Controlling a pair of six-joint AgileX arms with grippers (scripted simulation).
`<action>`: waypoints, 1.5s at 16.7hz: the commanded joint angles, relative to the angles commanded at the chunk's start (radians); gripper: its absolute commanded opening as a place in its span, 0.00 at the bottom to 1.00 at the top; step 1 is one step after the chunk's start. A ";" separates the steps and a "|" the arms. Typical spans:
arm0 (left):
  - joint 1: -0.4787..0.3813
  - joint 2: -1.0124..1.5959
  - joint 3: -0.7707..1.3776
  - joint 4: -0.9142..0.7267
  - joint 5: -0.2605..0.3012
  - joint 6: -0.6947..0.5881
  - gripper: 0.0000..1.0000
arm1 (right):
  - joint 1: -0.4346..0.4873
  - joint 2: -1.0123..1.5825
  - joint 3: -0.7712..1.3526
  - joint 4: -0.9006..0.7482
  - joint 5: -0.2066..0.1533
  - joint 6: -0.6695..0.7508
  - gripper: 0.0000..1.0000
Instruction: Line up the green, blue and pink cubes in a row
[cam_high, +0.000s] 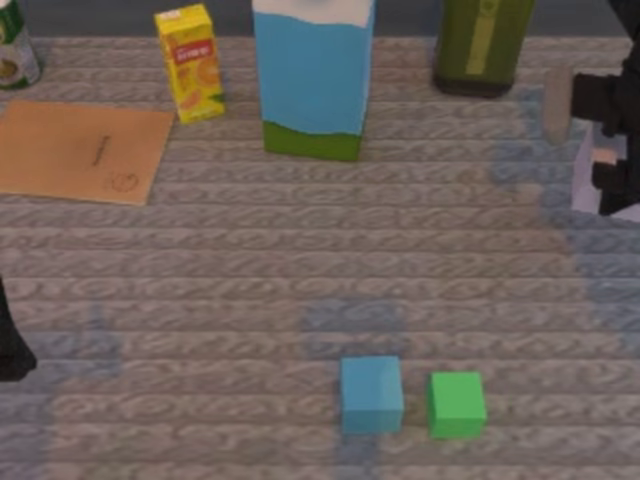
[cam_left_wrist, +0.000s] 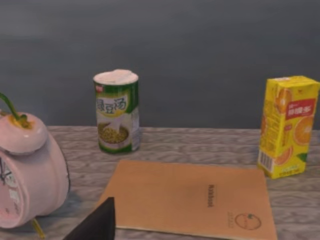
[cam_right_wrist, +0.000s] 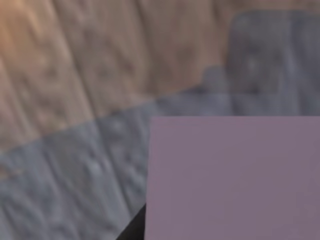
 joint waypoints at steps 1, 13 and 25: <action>0.000 0.000 0.000 0.000 0.000 0.000 1.00 | 0.000 0.000 0.000 0.000 0.000 0.000 0.00; 0.000 0.000 0.000 0.000 0.000 0.000 1.00 | 0.475 0.080 0.154 -0.091 -0.001 0.334 0.00; 0.000 0.000 0.000 0.000 0.000 0.000 1.00 | 0.923 0.111 0.268 -0.156 0.000 0.662 0.00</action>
